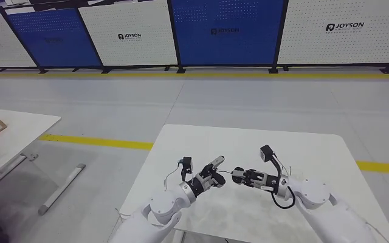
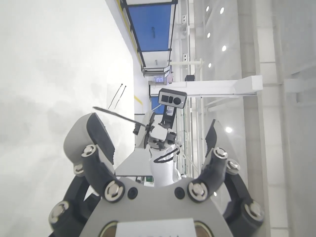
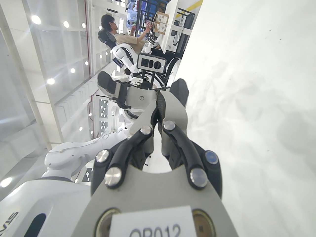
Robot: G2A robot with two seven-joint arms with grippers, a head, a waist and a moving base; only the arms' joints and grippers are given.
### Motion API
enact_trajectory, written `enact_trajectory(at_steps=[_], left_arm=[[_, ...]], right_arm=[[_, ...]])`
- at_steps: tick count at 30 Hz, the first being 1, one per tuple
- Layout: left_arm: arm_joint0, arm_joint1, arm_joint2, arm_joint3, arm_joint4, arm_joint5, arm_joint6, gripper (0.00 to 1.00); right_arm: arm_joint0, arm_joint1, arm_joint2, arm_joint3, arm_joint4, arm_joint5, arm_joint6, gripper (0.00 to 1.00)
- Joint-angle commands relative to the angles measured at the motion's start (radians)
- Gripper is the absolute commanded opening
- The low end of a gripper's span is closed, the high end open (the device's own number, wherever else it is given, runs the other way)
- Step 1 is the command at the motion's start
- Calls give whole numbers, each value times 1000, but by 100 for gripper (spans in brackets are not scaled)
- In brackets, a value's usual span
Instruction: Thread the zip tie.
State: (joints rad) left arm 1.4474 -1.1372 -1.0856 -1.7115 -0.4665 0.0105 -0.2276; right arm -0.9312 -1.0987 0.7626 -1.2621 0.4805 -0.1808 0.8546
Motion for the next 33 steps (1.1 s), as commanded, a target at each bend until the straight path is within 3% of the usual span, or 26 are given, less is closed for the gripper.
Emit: enact_trajectory(at_steps=[1, 9, 10, 12, 14, 17, 33], left_arm=[[0, 0, 0, 0, 0, 3, -6, 100], [-2, -2, 13, 15, 21, -3, -15, 100], [-3, -2, 14, 19, 23, -7, -18, 48], [-3, -3, 15, 27, 23, -10, -26, 29], [-4, -3, 13, 32, 21, -11, -31, 24], [-1, -2, 10, 36, 22, -13, -40, 3], [13, 1, -7, 32, 40, -31, -74, 0]], right_arm=[[0, 0, 0, 0, 1, 0, 1, 0], [0, 0, 0, 0, 1, 0, 1, 0], [0, 0, 0, 0, 1, 0, 1, 0], [0, 0, 0, 0, 1, 0, 1, 0], [0, 0, 0, 0, 1, 0, 1, 0], [0, 0, 0, 0, 1, 0, 1, 0], [0, 0, 0, 0, 1, 0, 1, 0]])
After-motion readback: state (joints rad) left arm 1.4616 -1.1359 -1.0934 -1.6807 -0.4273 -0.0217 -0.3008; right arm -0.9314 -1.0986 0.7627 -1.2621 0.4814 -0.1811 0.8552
